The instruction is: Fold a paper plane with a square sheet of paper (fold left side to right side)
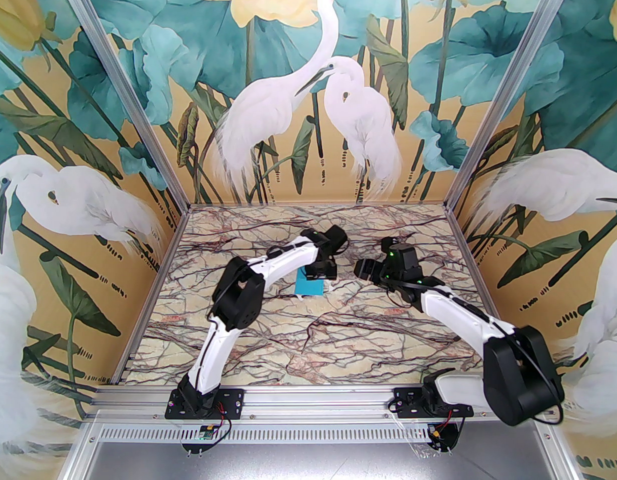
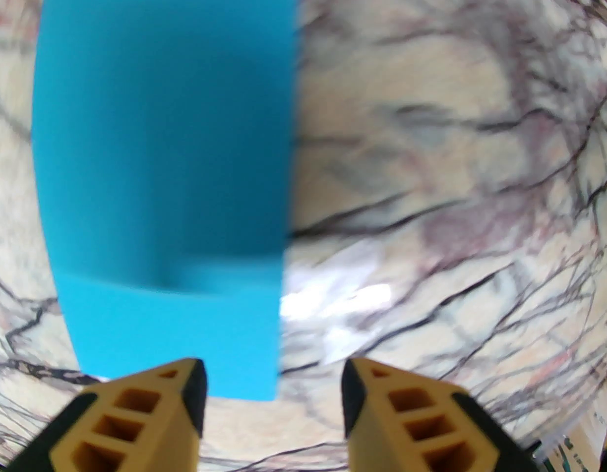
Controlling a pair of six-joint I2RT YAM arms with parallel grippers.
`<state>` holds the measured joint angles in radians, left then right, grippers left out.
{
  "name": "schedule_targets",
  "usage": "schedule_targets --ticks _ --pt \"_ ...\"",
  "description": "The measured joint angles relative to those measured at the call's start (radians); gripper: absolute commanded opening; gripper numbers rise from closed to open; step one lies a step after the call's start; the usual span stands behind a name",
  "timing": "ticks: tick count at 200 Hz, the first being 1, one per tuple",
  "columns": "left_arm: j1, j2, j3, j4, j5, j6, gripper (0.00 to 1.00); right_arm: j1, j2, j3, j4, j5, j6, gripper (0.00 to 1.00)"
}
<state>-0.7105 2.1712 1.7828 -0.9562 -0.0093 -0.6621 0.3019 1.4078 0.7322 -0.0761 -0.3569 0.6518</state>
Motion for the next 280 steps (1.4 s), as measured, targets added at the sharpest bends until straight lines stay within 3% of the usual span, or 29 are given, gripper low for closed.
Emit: schedule_targets --ticks 17,31,37,43,67,105,172,280 --pt "0.048 -0.106 -0.138 0.084 0.031 -0.019 0.69 0.012 0.086 0.024 0.03 -0.061 0.029 0.17" --pt "0.09 -0.21 -0.259 0.151 0.045 -0.029 0.88 0.04 0.164 0.06 0.049 -0.094 0.047 0.01" --pt "0.103 -0.244 -0.299 0.177 0.048 -0.042 0.98 0.053 0.194 0.078 0.056 -0.104 0.06 0.0" --pt "0.12 -0.286 -0.35 0.211 0.055 -0.048 0.99 0.068 0.223 0.097 0.058 -0.113 0.071 0.0" --pt "0.164 -0.384 -0.506 0.328 0.092 -0.08 0.99 0.114 0.337 0.194 0.07 -0.143 0.085 0.0" --pt "0.192 -0.396 -0.649 0.478 0.154 -0.126 0.99 0.145 0.505 0.362 0.055 -0.169 0.084 0.0" --pt "0.207 -0.376 -0.675 0.675 0.256 -0.173 0.91 0.151 0.643 0.475 -0.023 -0.171 0.05 0.0" --pt "0.212 -0.301 -0.686 0.761 0.362 -0.189 0.85 0.152 0.659 0.481 -0.04 -0.167 0.016 0.0"
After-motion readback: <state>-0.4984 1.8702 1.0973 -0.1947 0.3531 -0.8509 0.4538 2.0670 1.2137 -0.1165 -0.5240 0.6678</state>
